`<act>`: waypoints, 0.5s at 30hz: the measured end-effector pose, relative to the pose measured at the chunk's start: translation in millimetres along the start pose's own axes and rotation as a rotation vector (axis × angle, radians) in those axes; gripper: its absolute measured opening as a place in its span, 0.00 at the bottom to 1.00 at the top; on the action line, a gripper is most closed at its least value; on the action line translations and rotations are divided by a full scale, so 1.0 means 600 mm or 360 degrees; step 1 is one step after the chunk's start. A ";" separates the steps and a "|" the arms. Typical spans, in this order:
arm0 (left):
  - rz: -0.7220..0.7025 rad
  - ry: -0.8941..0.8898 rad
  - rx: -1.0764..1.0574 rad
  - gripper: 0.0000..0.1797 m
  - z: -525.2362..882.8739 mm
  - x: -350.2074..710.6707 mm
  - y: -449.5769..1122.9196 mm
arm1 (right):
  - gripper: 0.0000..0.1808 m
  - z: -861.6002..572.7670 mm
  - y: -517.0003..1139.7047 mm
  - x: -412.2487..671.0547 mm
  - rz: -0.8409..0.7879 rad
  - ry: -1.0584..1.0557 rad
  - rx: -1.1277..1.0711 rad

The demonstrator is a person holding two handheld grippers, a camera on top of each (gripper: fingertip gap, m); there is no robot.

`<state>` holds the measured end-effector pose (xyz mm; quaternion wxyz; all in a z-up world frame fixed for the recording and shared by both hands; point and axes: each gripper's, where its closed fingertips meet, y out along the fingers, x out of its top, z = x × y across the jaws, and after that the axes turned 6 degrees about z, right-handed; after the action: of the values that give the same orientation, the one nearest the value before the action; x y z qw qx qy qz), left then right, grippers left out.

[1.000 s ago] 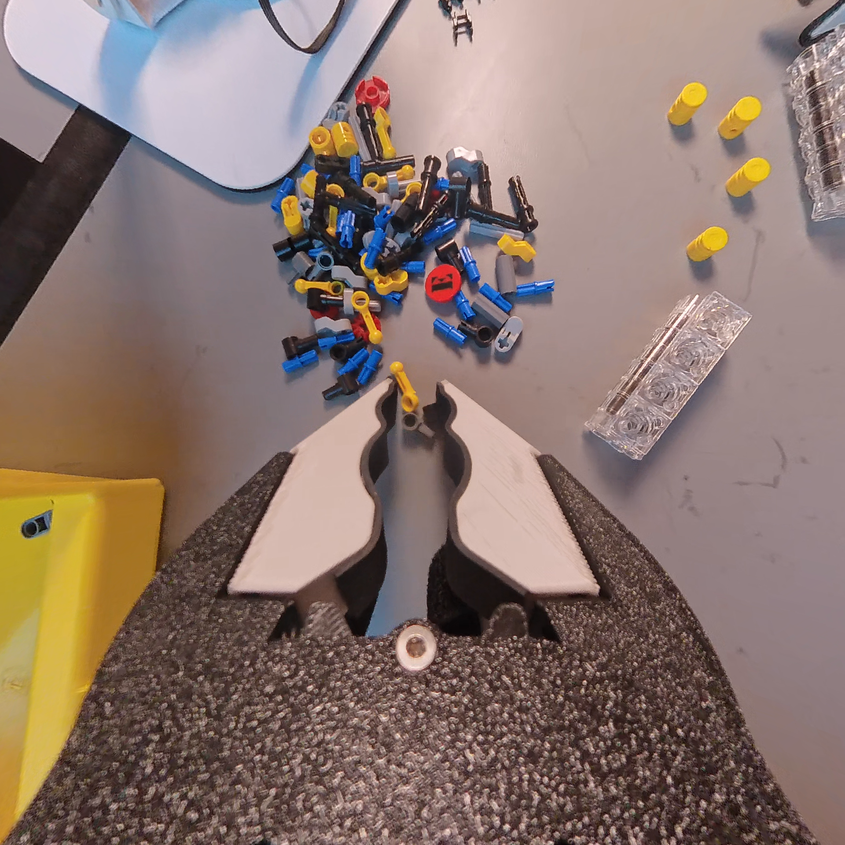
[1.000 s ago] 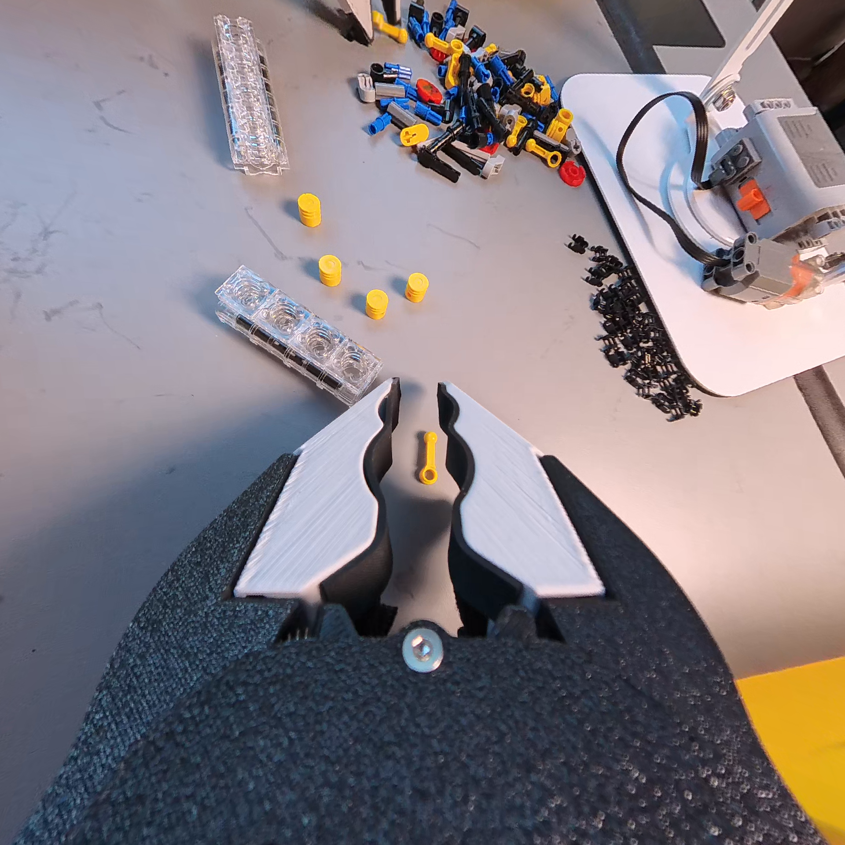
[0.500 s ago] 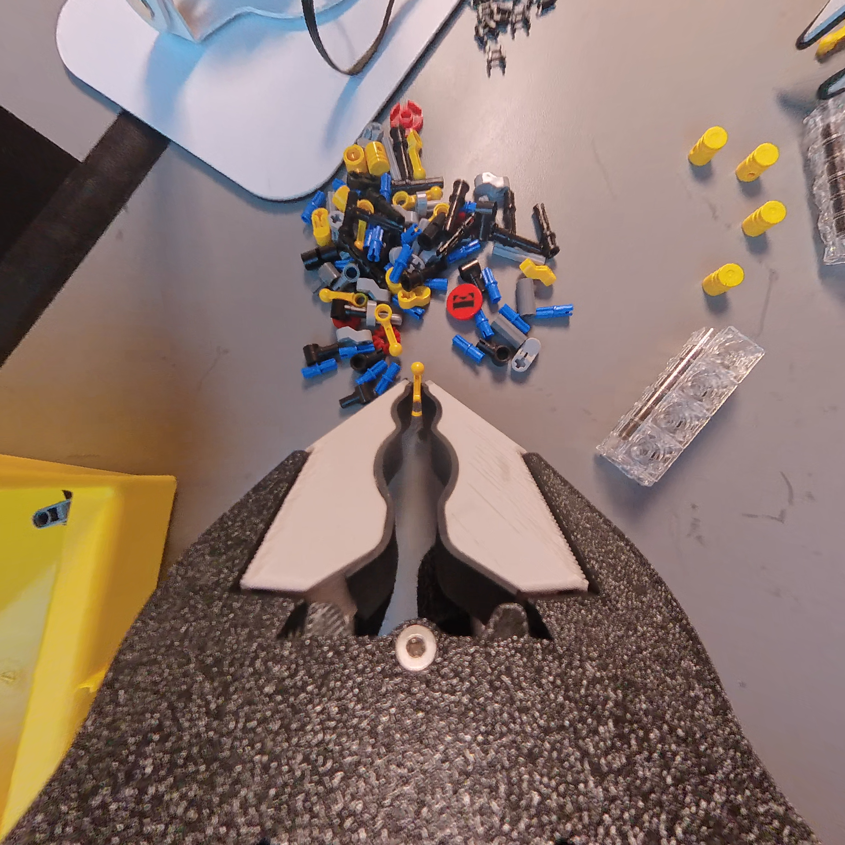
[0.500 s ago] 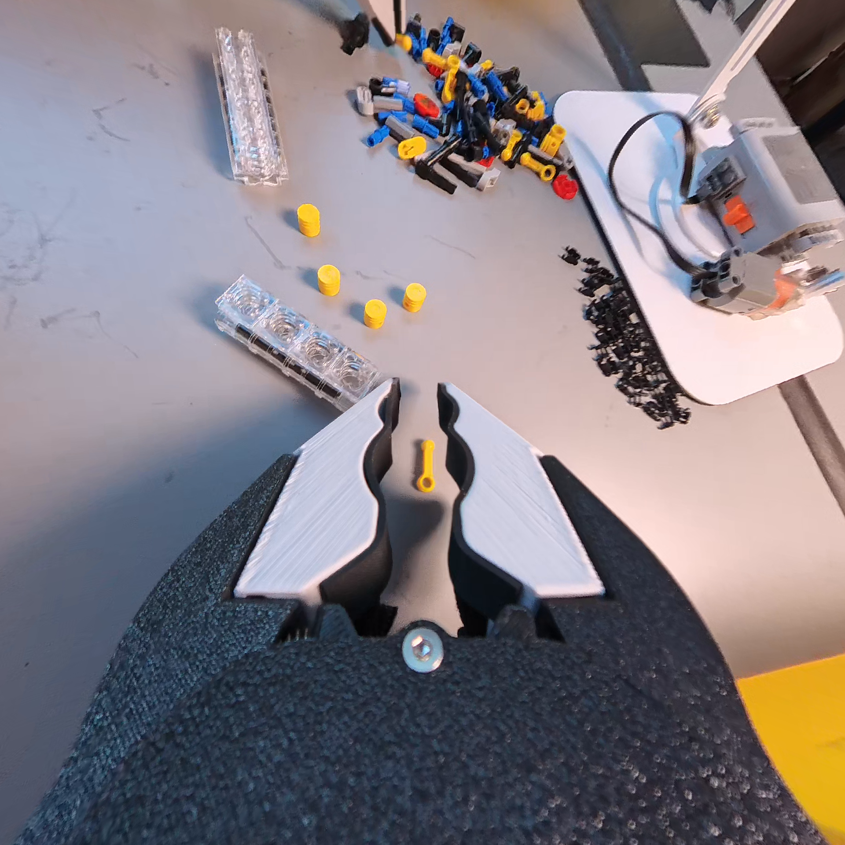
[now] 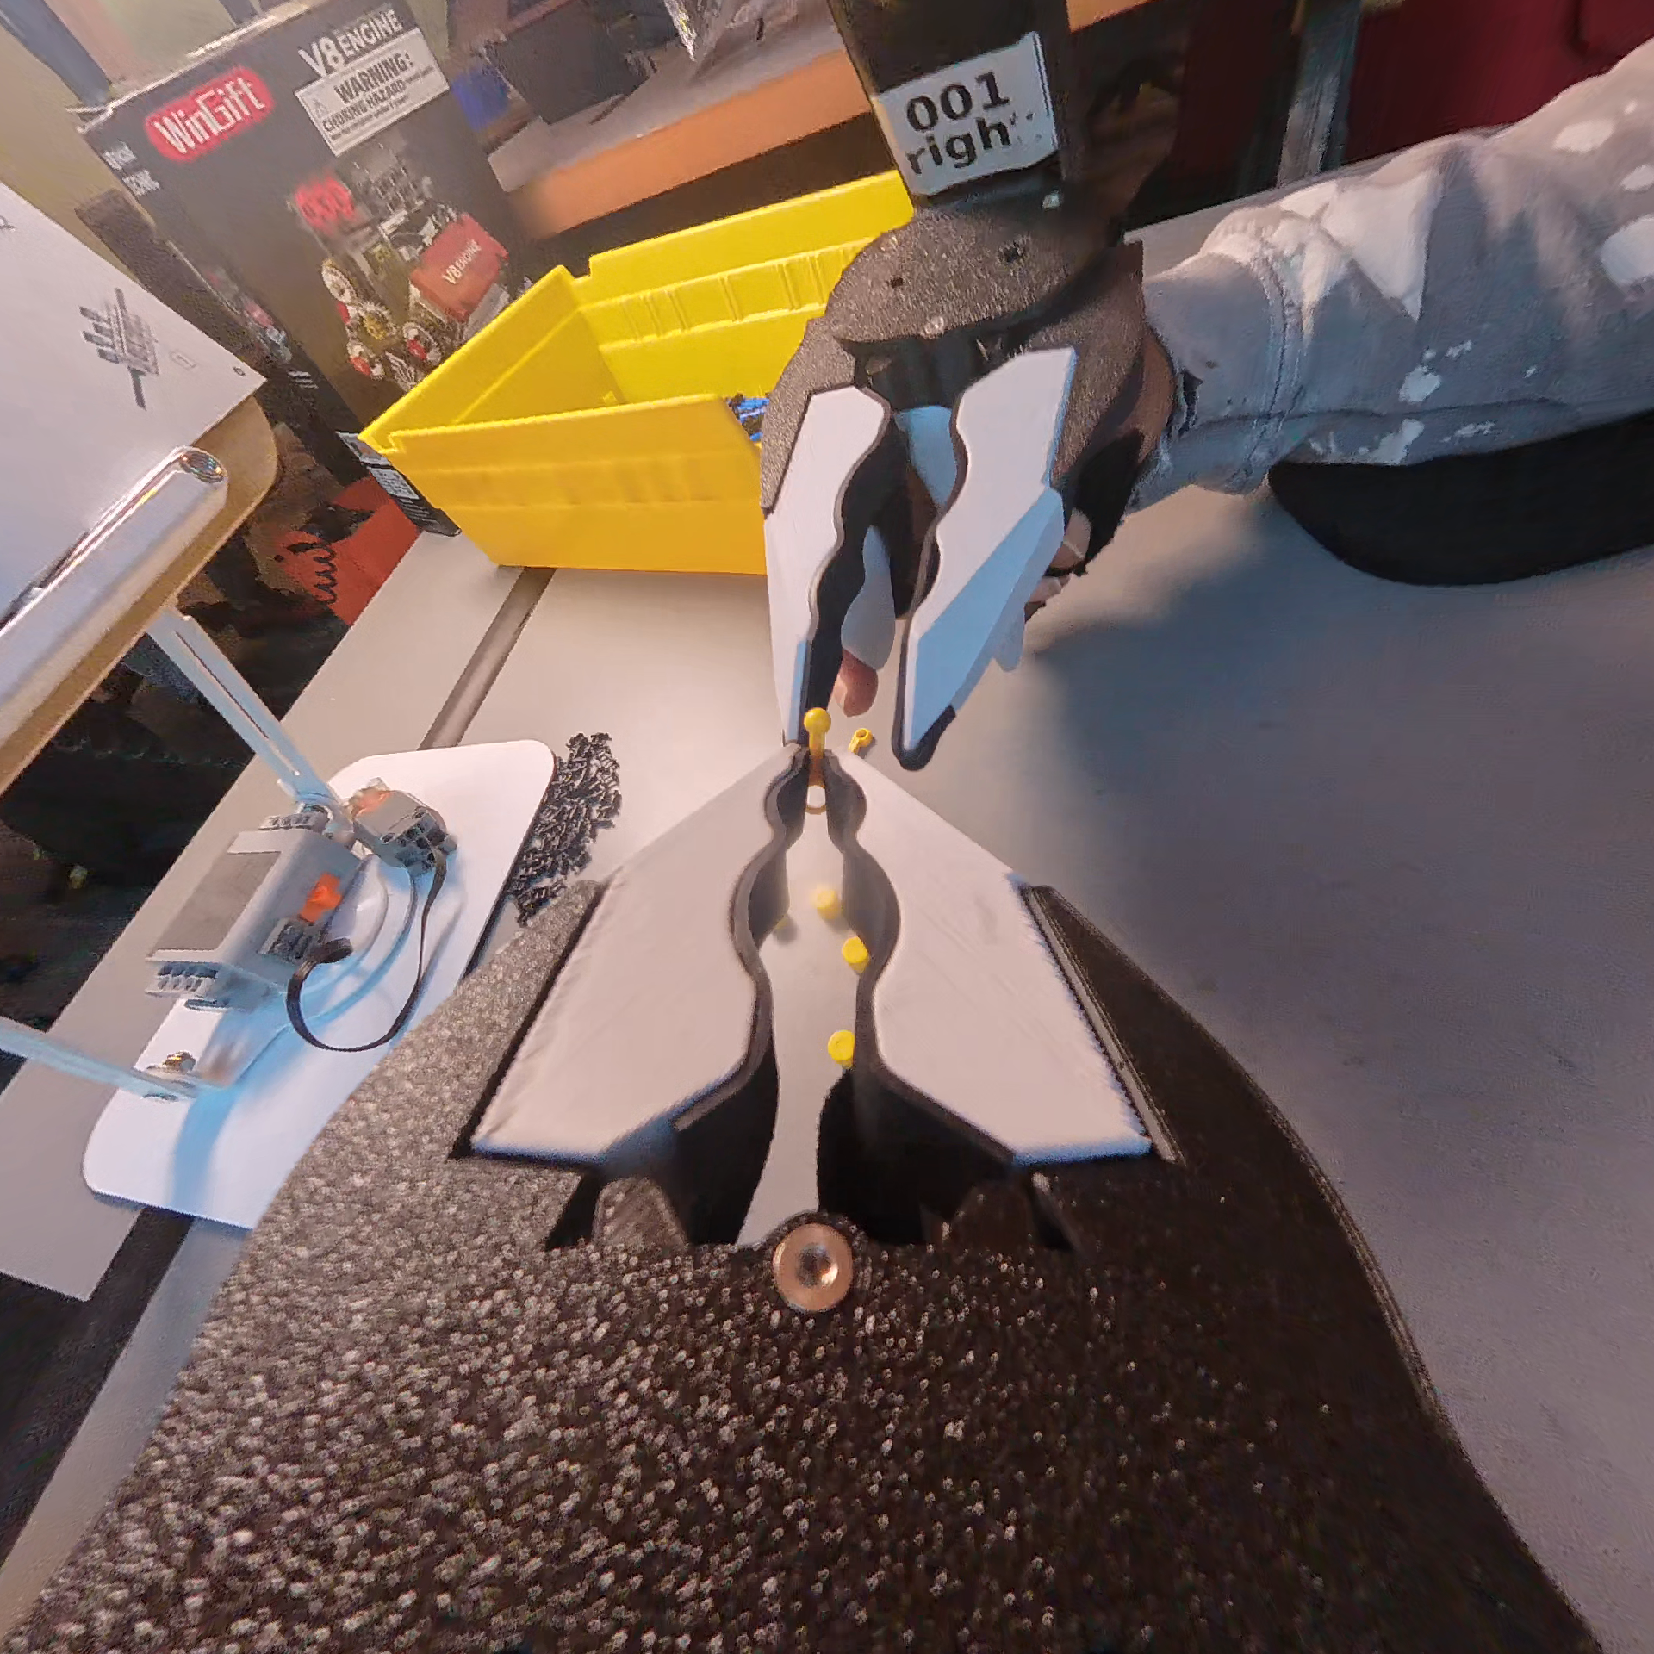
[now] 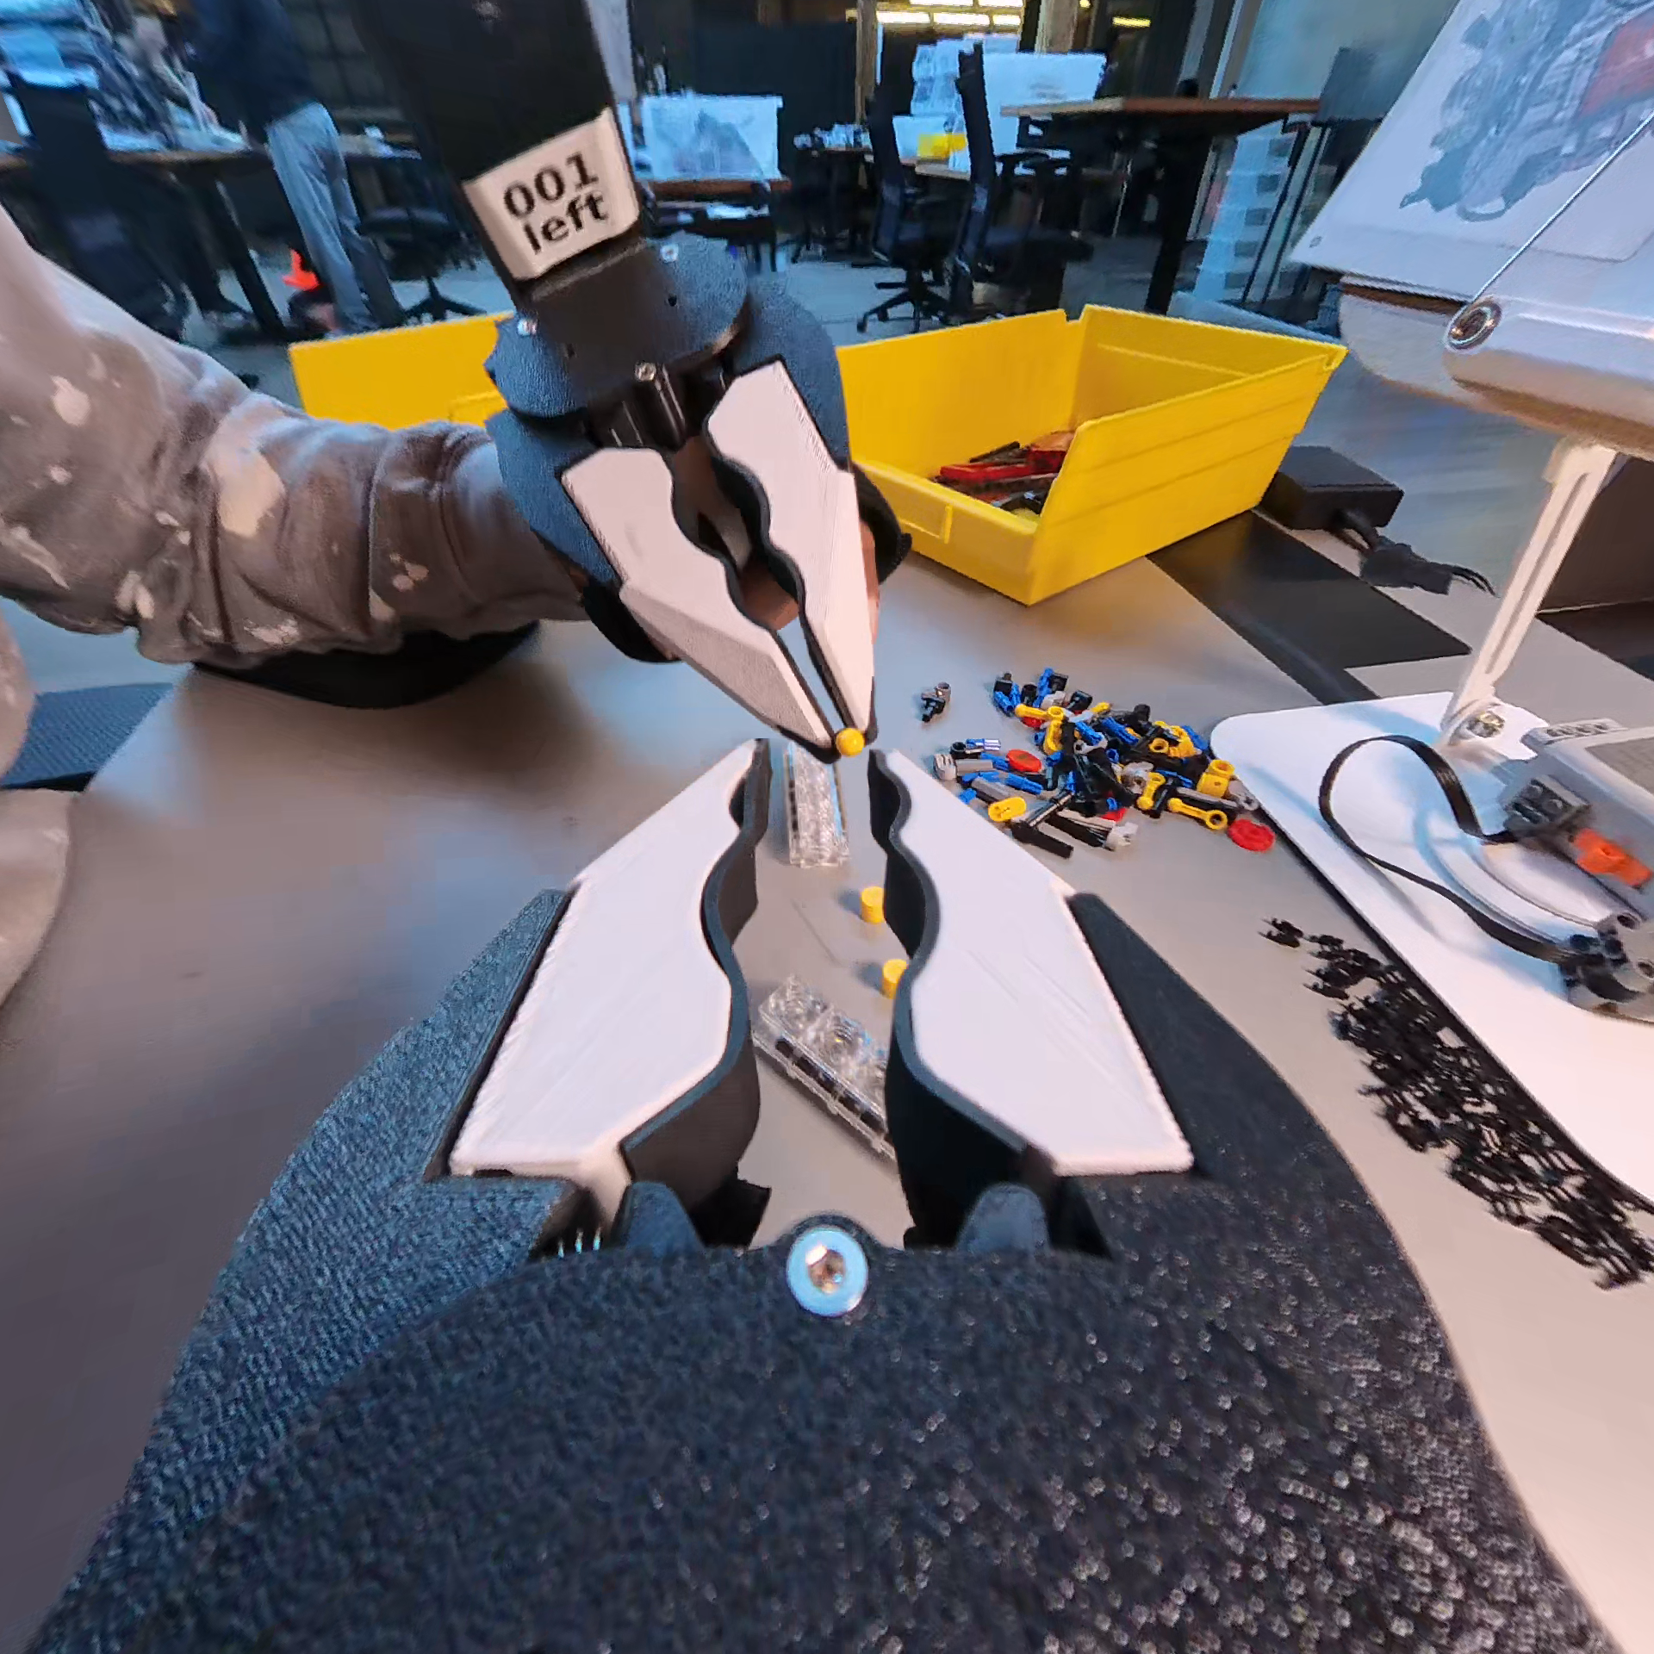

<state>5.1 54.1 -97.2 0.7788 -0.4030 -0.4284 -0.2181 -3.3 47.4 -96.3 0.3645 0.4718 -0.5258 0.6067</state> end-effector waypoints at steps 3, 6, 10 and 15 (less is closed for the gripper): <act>0.0022 0.0026 0.0020 0.00 0.000 -0.003 0.001 | 0.08 -0.004 -0.005 0.005 -0.0031 0.0025 -0.0007; 0.0053 0.0053 0.0034 0.00 0.000 -0.006 0.002 | 0.04 -0.009 -0.004 0.002 -0.0013 0.0023 -0.0042; 0.0061 0.0069 0.0059 0.01 0.000 -0.004 0.002 | 0.03 -0.011 -0.004 0.005 -0.0030 0.0047 -0.0047; 0.0087 0.0116 0.0112 0.01 0.003 -0.005 0.003 | 0.03 -0.013 -0.002 0.005 -0.0035 0.0070 -0.0052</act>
<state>4.0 56.7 -99.9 0.8132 -0.3787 -0.3961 -0.1961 -4.4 55.0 -92.9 0.3903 0.4581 -0.5223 0.6042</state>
